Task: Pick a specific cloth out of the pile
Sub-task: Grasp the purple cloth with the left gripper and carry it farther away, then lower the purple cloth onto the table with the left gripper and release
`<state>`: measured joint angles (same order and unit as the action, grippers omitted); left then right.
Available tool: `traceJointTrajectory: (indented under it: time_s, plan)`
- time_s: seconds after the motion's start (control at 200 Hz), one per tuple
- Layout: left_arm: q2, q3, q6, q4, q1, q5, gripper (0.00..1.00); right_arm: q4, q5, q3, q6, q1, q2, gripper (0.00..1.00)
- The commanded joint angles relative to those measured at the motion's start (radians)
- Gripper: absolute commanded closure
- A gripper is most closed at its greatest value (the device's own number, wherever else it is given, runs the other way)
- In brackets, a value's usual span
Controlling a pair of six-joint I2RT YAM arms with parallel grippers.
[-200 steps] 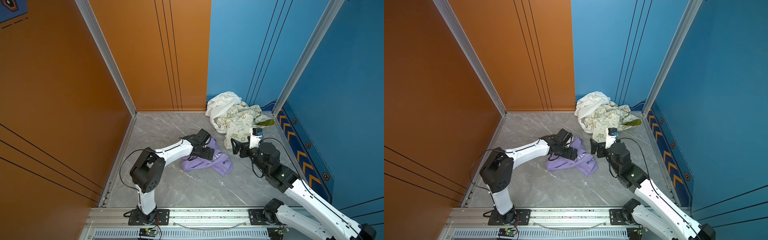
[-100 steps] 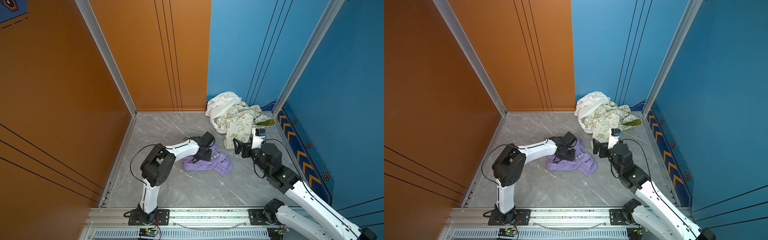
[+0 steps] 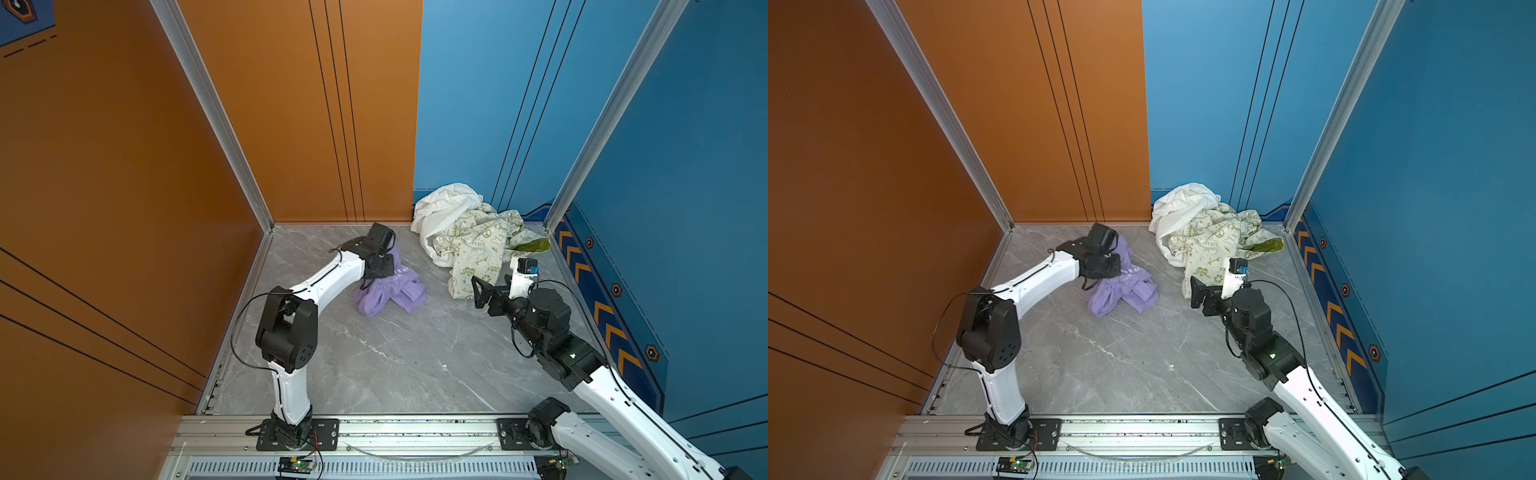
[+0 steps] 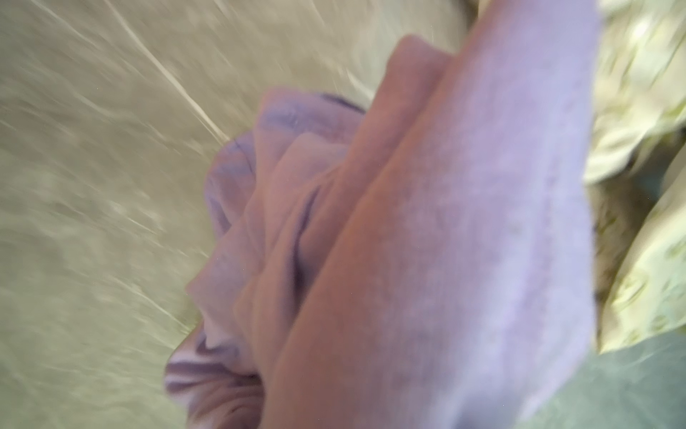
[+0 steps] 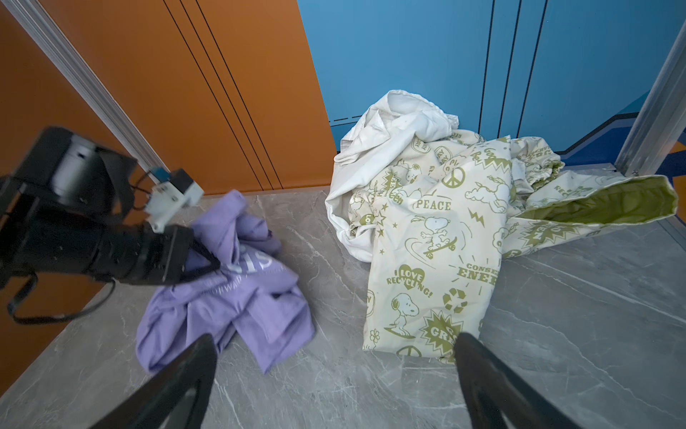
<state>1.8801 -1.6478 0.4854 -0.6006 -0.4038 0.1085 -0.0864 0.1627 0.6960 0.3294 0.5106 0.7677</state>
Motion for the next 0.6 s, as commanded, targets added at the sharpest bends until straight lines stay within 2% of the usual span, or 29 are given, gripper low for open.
traceJointTrajectory:
  time_s: [0.0, 0.08, 0.16, 0.25, 0.35, 0.551, 0.591]
  plan:
    - [-0.031, -0.192, -0.039, -0.025, 0.089, 0.021, 1.00, 0.014, -0.014, -0.007, 0.022, -0.006, -0.009, 0.00]
    - [0.000, -0.314, -0.060, -0.056, 0.132, 0.036, 1.00, 0.016, -0.018, -0.008, 0.025, -0.008, -0.008, 0.00]
    - [0.018, -0.356, -0.070, -0.059, 0.164, 0.059, 1.00, 0.016, -0.019, -0.006, 0.026, -0.011, -0.008, 0.00]
    - [0.025, -0.322, -0.069, -0.059, 0.193, 0.079, 1.00, 0.014, -0.025, -0.006, 0.025, -0.014, -0.010, 0.00]
    - [0.024, -0.215, -0.068, -0.059, 0.213, 0.078, 0.94, 0.013, -0.038, -0.009, 0.025, -0.020, -0.010, 0.00]
    - [-0.075, 0.026, -0.076, -0.052, 0.216, 0.042, 0.44, -0.005, -0.060, -0.006, 0.016, -0.032, -0.013, 0.00]
    - [-0.105, 0.061, -0.083, -0.045, 0.215, 0.035, 0.37, -0.007, -0.061, -0.006, 0.014, -0.035, -0.014, 0.00]
